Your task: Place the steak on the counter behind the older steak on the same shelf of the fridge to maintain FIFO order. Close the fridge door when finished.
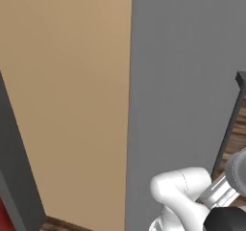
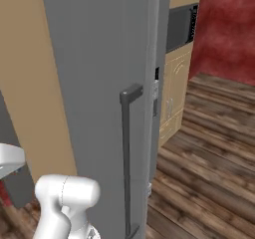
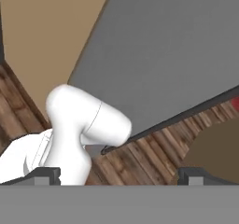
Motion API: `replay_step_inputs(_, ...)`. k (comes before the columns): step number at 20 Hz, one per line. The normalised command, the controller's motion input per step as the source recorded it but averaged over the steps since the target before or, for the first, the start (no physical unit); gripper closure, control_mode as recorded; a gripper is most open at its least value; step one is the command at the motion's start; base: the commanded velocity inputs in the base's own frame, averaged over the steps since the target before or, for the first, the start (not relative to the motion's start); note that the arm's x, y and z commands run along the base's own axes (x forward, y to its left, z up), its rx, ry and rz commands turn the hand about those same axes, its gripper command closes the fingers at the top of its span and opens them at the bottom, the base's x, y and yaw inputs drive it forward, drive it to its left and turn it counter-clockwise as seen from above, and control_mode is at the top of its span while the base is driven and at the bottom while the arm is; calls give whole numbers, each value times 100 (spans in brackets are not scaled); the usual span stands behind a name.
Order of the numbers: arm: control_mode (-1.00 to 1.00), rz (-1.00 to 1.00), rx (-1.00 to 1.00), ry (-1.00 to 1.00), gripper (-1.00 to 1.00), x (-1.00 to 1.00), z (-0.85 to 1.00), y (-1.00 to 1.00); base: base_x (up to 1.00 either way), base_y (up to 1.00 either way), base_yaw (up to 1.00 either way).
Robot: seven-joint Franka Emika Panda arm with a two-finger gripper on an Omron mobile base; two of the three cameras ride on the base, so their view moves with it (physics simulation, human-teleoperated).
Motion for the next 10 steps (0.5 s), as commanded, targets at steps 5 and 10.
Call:
replay_step_inputs(5, 100, 0, 0, 0, -100, 0, 0, 0, 63, 0, -20)
replay_step_inputs(10, -100, -3, 3, 0, -100, 8, 0, -5, 40, 0, -14)
